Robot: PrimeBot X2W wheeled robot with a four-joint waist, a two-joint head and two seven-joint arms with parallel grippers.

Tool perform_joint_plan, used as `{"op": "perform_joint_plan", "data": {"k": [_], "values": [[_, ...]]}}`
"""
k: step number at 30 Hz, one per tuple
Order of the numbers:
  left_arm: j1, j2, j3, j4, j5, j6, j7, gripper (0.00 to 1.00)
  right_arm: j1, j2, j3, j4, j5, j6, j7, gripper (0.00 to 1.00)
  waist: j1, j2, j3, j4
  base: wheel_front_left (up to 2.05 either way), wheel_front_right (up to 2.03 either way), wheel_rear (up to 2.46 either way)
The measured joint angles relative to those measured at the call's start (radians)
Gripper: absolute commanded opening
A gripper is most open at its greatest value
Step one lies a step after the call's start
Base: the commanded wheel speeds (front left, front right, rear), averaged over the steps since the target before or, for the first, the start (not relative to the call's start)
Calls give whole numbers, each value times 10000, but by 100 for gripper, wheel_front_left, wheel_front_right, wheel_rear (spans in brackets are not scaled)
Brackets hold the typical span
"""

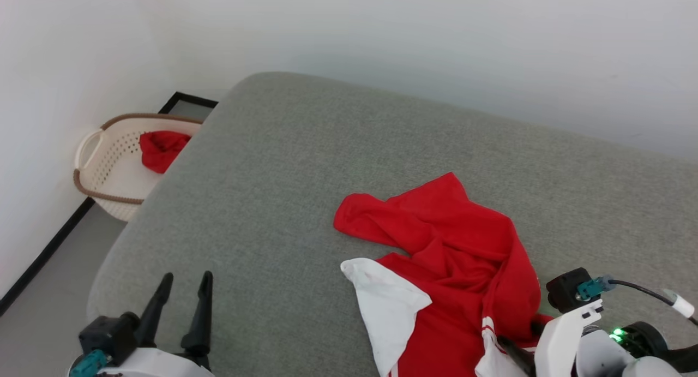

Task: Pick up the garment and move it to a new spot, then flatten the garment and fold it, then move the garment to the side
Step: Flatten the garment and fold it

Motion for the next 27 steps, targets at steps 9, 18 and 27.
{"op": "perform_joint_plan", "data": {"k": [9,18,27], "values": [[-100,-439,144,73,257,-163,0,100,-555,316,228,1210,-117,0,125,0,0,0,313,304,0,0,0],[-57,-855,685,-96,700,-201,0,100,-1270,136,500,1641,-38,2,-466,0,-1,0,473,354,0,0,0],[45,-947,802,-201,813,-207,0,100,-2297,-414,322,1739,130,0,-1058,0,-1,0,386,274,0,0,0]]}}
